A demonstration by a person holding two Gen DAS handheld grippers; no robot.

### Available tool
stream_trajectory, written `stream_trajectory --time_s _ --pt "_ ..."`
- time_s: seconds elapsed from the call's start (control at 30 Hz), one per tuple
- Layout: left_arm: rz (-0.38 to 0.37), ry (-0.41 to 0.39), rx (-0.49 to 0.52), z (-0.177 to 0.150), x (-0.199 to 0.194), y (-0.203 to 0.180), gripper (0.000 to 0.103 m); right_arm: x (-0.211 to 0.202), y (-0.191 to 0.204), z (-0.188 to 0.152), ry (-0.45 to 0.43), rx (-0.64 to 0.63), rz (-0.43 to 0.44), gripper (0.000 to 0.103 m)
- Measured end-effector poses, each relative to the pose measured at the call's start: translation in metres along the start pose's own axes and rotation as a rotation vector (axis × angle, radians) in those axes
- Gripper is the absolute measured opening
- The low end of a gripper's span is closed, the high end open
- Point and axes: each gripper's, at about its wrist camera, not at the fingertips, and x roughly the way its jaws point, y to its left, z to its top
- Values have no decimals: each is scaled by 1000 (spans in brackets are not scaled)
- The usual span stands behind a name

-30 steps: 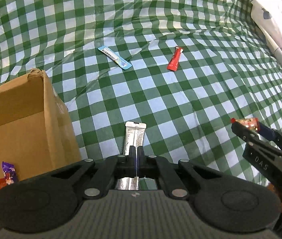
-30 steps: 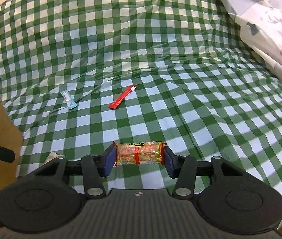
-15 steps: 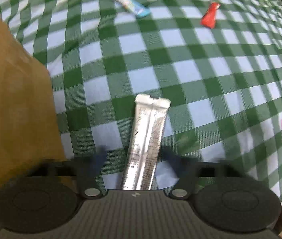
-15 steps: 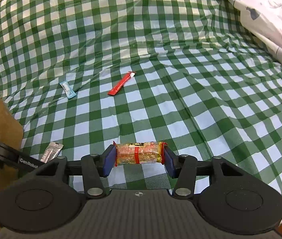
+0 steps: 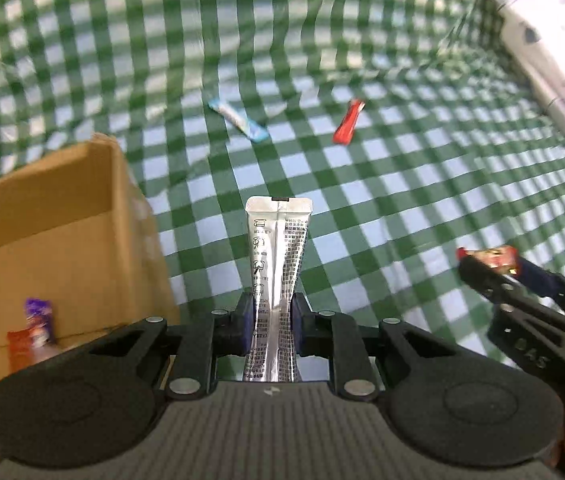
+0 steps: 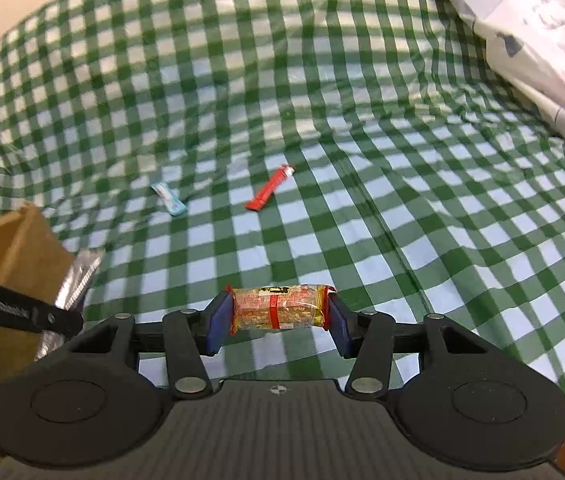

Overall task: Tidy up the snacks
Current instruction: 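Carry the silver bar and red-wrapped packet over the box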

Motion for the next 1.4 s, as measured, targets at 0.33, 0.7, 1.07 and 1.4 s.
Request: stream_trajectory --time_s 0.33,0.7,1.07,1.4 --pt "63 -90 -38 -103 -124 27 21 -119 55 -38 -19 -89 180 53" --pt "132 -147 -153 -206 -200 77 21 -203 148 -87 -11 -285 372 53" --pt "126 -233 -214 -253 -238 85 21 -254 172 -107 -75 -394 380 53" --pt "114 -254 -233 -259 -244 94 21 -261 181 -112 -93 -433 371 53"
